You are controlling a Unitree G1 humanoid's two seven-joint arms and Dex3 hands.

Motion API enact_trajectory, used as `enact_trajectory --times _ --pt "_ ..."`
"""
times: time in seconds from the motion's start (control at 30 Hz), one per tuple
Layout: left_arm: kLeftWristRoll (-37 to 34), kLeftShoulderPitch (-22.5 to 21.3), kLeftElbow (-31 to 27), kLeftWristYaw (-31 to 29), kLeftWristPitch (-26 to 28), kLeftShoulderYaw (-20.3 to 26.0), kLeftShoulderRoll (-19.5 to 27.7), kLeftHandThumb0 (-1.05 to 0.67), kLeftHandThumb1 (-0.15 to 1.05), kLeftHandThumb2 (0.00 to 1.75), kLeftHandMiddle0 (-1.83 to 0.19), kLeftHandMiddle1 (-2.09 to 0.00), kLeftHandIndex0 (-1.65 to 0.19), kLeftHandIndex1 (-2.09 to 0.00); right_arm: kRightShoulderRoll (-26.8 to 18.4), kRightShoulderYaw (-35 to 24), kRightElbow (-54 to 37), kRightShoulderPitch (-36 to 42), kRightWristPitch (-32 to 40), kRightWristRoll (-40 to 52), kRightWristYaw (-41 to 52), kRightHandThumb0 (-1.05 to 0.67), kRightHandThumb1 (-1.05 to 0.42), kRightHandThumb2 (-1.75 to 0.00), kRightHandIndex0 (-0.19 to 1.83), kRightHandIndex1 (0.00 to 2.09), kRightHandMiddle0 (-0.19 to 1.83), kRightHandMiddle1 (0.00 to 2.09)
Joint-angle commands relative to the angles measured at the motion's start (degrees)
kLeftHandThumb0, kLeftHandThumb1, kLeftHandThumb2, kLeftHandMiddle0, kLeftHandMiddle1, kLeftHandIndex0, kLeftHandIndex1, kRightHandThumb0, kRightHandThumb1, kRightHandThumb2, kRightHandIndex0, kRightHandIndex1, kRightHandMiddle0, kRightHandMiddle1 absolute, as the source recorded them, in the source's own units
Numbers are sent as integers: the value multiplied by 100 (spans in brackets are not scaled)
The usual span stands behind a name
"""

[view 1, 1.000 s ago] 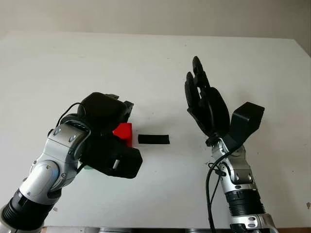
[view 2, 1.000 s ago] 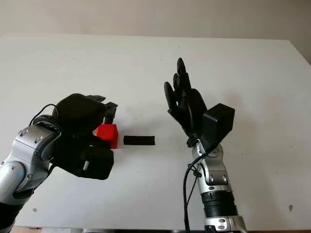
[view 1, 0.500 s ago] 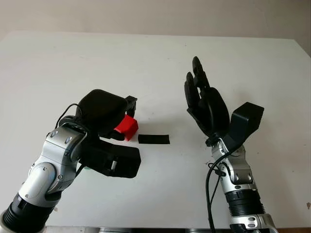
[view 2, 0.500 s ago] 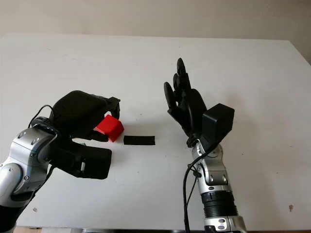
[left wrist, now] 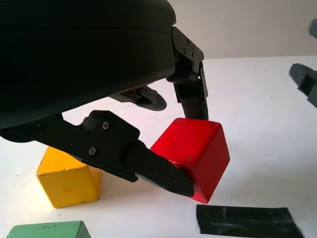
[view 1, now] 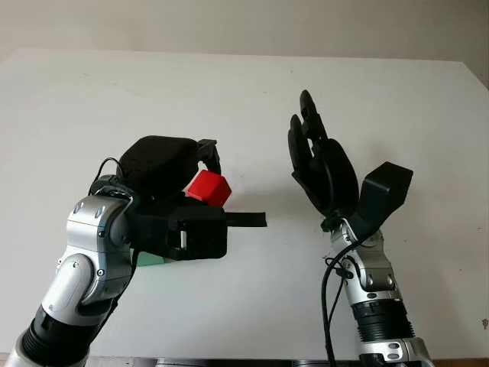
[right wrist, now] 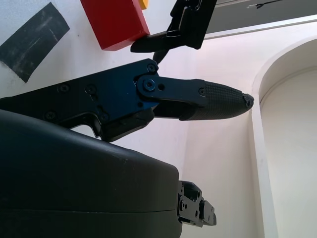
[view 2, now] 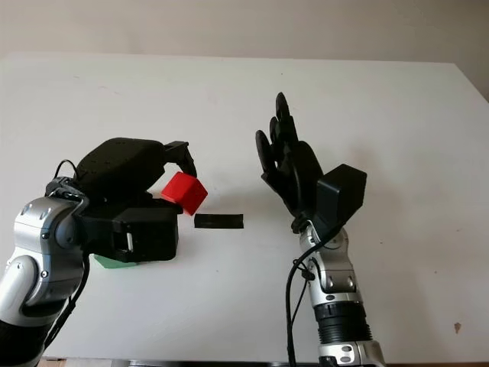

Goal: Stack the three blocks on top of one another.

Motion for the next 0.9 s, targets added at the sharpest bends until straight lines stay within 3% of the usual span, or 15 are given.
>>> enact_trajectory --times 0.0,0.17,0.4,0.47,0.57,0.63,0.73,0.87 --pt "-14 -115 -93 -29 16 -83 -59 -31 101 5 -48 -5 -36 -143 -1 17 -82 41 8 -2 -22 -72 -105 -50 -19 0 -19 0" --pt "63 -204 13 -56 81 -267 -195 -31 101 5 -47 -5 -38 -147 14 31 -85 31 10 -40 -64 -73 -105 -50 -19 0 -19 0" --pt "281 -286 153 -38 2 -613 -325 -27 99 5 -48 -6 -41 -176 40 67 -48 0 -54 -97 -158 -72 -105 -51 -19 0 -19 0" --pt "345 -299 182 -90 -74 -712 -290 -29 98 5 -48 -5 -39 -176 56 77 -43 -10 -63 -106 -183 -72 -105 -51 -19 0 -19 0" --pt "407 -300 228 -123 -161 -808 -297 -29 96 5 -51 -6 -44 -150 88 88 -35 -17 -85 -116 -225 -72 -105 -51 -19 0 -19 0" --pt "483 -294 269 -48 -255 -877 -304 -23 95 5 -55 -8 -47 -143 112 97 -28 -12 -118 -116 -247 -72 -105 -50 -19 0 -19 0" --pt "736 -332 330 -34 -340 -1008 -331 -21 95 5 -57 -9 -37 -169 130 112 -23 5 -160 -109 -257 -71 -105 -51 -19 0 -19 0" --pt "985 -360 447 -102 -347 -1118 -443 -20 95 6 -56 -8 -36 -171 141 127 -68 28 -154 -144 -314 -71 -105 -51 -19 0 -19 1"
